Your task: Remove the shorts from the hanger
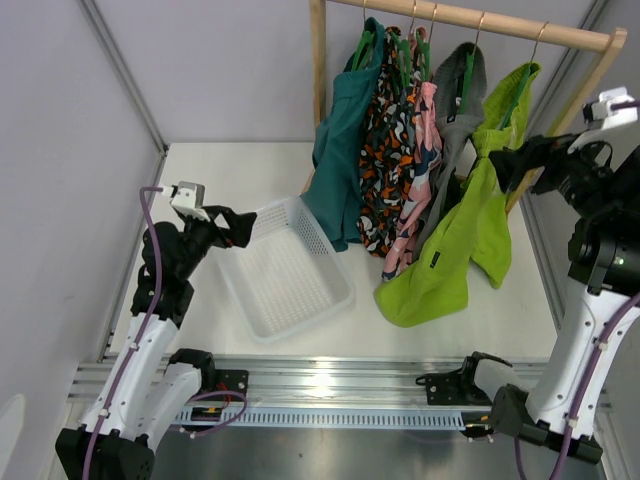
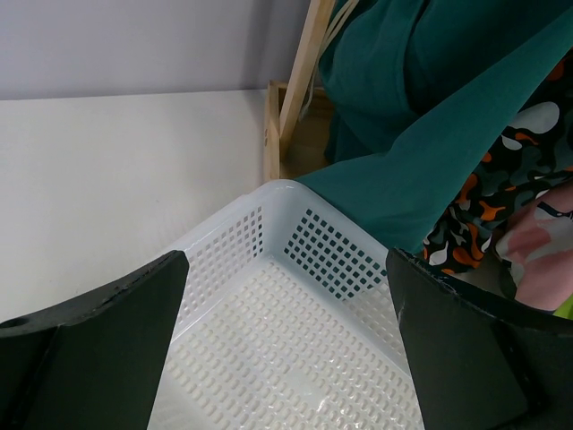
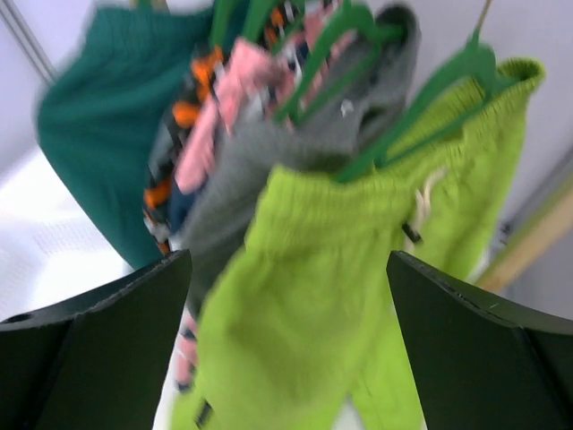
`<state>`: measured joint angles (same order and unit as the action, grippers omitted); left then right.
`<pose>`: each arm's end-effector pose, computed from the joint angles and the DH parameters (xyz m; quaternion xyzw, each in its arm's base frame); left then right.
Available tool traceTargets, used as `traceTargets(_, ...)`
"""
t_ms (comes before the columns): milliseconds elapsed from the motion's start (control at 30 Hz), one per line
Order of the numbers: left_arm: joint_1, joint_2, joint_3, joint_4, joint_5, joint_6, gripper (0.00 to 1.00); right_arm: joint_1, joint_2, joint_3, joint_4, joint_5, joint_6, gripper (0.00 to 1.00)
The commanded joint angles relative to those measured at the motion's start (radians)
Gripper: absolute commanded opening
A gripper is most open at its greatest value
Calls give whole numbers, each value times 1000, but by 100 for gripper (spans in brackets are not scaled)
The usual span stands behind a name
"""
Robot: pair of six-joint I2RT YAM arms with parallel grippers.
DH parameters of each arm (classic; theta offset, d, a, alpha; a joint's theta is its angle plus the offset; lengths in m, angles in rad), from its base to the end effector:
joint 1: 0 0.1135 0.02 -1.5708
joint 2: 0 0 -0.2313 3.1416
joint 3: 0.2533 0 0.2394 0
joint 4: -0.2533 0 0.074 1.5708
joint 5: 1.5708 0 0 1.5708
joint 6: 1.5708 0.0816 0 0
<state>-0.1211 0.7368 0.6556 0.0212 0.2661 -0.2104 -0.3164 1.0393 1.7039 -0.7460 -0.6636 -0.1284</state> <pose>0.2327 -0.0499 0.3008 0.0587 0.7249 -0.2074 0.6543 0.1924 -0.0101 0.4918 -0.1545 0.7128 0.0923 0.6778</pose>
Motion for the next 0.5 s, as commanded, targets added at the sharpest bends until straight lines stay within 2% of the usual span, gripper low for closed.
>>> traceTargets(0, 6, -5, 42, 40, 4, -6, 99, 14, 114, 100, 68, -12, 215, 98)
traceTargets(167, 6, 4, 42, 39, 2, -3, 99, 91, 203, 183, 146, 163, 368, 86)
traceTargets(233, 6, 6, 44, 37, 2, -1, 99, 132, 255, 206, 152, 280, 377, 81)
traceTargets(433, 6, 12, 44, 37, 2, -1, 99, 166, 384, 316, 140, 432, 379, 66)
traceTargets(467, 6, 13, 44, 37, 5, -1, 99, 168, 392, 324, 142, 447, 369, 61)
